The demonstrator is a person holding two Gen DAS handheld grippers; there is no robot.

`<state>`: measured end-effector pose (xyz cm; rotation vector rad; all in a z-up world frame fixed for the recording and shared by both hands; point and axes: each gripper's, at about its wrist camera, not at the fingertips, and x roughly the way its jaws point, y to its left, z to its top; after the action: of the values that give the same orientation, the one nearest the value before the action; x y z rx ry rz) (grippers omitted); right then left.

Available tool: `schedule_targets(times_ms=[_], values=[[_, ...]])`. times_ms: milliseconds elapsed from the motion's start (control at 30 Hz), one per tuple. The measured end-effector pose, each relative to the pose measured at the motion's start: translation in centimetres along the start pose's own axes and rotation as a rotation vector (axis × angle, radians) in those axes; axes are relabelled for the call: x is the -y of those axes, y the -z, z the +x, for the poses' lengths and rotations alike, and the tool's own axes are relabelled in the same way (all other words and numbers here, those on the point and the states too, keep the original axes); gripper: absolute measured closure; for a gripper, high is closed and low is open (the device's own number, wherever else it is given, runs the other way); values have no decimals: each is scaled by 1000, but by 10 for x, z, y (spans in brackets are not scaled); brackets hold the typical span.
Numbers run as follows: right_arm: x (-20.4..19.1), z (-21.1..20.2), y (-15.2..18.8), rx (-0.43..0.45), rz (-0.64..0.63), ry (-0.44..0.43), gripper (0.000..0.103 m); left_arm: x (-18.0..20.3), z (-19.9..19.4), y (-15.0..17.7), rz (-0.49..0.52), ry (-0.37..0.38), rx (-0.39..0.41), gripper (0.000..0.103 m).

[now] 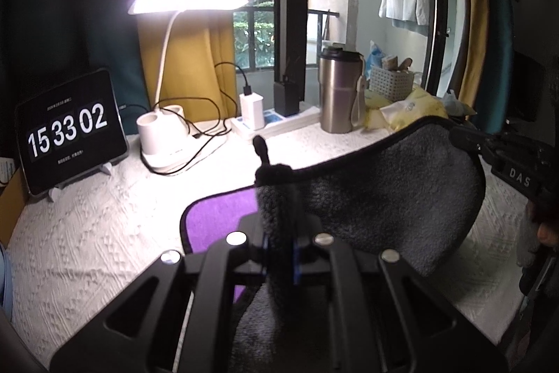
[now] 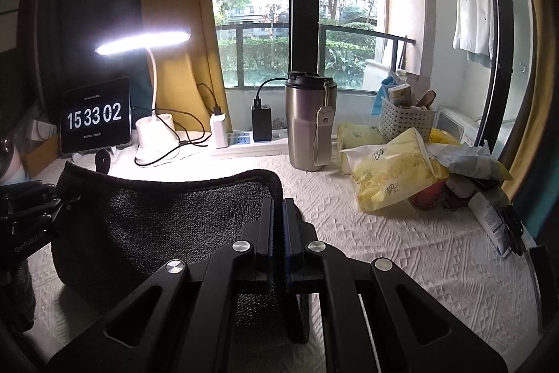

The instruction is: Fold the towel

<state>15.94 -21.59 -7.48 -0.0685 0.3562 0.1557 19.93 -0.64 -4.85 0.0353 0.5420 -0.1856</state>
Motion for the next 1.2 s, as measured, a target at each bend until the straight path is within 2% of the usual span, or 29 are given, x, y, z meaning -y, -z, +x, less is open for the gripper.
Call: schedule_targets(times_ms=[233, 500, 867, 1067, 1200], values=[[2, 21, -11, -1, -10, 11, 98, -5, 19, -11, 13, -7, 24, 94], [4, 51, -16, -26, -6, 25, 98, -15, 54, -24, 12, -18, 3, 94], [15, 108, -11, -111, 12, 45, 98, -31, 121, -13, -38, -13, -149, 92], [15, 133, -6, -181, 7, 48, 98, -33, 143, -9, -47, -20, -230, 91], [15, 144, 0, -230, 7, 50, 98, -34, 150, -7, -51, -30, -272, 84]])
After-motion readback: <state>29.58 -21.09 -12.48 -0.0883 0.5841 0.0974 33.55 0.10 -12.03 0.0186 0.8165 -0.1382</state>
